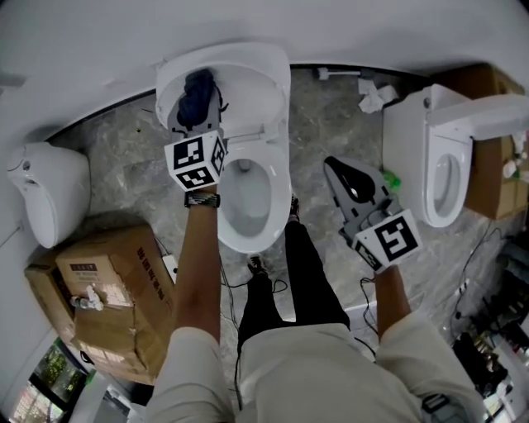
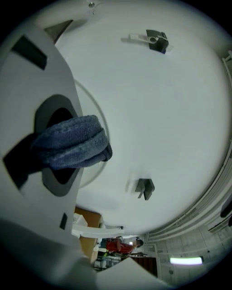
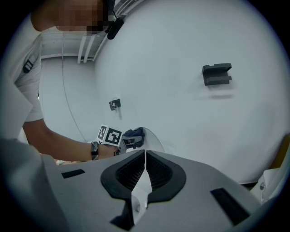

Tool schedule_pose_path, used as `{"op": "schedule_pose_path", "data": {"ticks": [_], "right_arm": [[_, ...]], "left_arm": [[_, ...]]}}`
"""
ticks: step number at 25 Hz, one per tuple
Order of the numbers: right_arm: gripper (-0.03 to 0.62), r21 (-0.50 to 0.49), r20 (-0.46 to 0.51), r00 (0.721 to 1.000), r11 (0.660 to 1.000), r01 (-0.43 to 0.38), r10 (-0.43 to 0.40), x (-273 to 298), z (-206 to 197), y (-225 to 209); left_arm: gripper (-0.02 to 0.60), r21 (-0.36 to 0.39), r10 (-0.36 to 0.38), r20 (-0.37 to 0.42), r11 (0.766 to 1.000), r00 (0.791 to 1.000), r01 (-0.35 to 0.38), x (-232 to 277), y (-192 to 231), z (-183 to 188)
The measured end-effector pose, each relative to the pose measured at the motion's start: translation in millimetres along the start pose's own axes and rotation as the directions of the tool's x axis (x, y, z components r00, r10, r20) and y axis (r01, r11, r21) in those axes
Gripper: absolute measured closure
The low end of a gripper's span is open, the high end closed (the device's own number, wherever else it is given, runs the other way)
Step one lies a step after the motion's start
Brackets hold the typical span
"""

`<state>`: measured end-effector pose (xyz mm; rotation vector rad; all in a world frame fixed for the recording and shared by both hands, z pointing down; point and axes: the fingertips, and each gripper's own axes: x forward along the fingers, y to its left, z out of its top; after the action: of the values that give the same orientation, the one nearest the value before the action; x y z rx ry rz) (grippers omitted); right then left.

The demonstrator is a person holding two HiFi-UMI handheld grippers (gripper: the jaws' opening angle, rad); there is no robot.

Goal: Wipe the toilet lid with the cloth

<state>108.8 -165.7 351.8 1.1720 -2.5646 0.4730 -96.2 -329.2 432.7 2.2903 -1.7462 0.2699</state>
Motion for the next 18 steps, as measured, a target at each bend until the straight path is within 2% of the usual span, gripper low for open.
{"op": "schedule_pose_path", "data": {"ticks": [3, 6, 9, 12, 15, 18], "right_arm": [[0.565, 0.012, -0.015, 1.0, 1.0, 0.006, -0.005, 2.4, -9.6, -5.7], [0.565, 0.031, -0.015, 1.0, 0.999, 0.008, -0.007, 4.1, -12.2, -8.5], [0.565, 0.037, -0.016, 1.0, 0.999, 0.007, -0.006, 5.0, -11.9, -10.9], [0.565, 0.037, -0.019, 1.0, 0.999, 0.005, -0.005, 6.1, -11.5, -13.2], [0.565, 0.035, -0.024, 1.0, 0.999, 0.006, -0.005, 8.1, -12.1, -13.3], [0.565, 0.039, -0.024, 1.0, 0.999, 0.003, -0.002, 11.3, -13.4, -10.6]], "left_arm": [[0.437, 0.034, -0.086, 0.024, 0.996, 0.996, 0.085, 13.2, -40.3, -1.0], [0.437, 0.073, -0.134, 0.029, 0.989, 0.991, 0.132, 22.7, -68.1, -9.1], [0.438, 0.155, -0.184, -0.011, 0.971, 0.983, 0.183, 28.3, -90.6, -25.3], [0.437, 0.182, -0.222, -0.057, 0.956, 0.973, 0.229, 32.3, -102.0, -41.6], [0.437, 0.16, -0.215, -0.079, 0.961, 0.974, 0.225, 33.1, -92.0, -53.5], [0.437, 0.102, -0.156, -0.088, 0.981, 0.984, 0.165, 30.3, -57.7, -61.9]]}}
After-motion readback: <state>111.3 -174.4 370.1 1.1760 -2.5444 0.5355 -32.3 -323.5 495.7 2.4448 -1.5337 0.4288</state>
